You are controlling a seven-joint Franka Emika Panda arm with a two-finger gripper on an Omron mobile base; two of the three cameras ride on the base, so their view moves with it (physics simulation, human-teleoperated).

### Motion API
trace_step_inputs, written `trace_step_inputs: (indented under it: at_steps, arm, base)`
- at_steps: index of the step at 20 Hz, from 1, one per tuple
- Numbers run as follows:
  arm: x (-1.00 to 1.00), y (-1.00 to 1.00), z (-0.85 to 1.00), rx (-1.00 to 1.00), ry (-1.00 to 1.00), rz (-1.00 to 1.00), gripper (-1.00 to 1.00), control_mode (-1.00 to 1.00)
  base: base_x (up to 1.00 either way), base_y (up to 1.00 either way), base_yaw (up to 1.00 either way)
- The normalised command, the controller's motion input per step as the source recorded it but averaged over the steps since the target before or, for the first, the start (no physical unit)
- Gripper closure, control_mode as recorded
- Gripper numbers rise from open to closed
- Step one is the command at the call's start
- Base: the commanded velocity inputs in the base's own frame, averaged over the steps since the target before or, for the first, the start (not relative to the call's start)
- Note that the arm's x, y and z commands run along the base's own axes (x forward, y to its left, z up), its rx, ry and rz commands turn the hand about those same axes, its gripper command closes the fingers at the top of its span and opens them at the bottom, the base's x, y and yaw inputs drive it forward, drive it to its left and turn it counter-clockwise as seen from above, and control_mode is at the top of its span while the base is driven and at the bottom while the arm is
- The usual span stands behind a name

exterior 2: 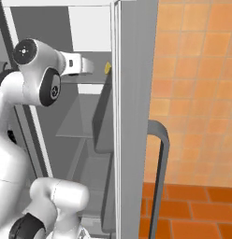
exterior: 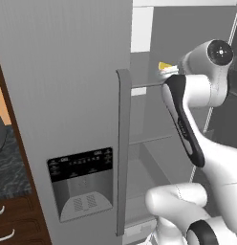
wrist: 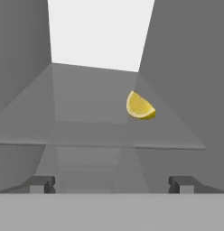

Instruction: Place one lemon wedge and one chicken drumstick in each tupperware on the nearby counter, to pack two identical lunches.

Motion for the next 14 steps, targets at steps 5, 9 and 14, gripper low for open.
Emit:
trace_step_inputs:
  at_steps: [5, 9, 14]
  arm:
    - [1.0, -0.18, 0.01, -0.02, 0.11, 0.0, -1.0, -1.0]
    - [1.0, -0.4, -0.18, -0.02, 0.34, 0.0, -1.0, -1.0]
    - [0.99, -0.1, -0.14, -0.04, 0.32, -0.01, -1.0, -1.0]
  base:
    - [0.0, 0.0, 0.0]
    - [0.0, 0.0, 0.0]
    - [0.0, 0.0, 0.0]
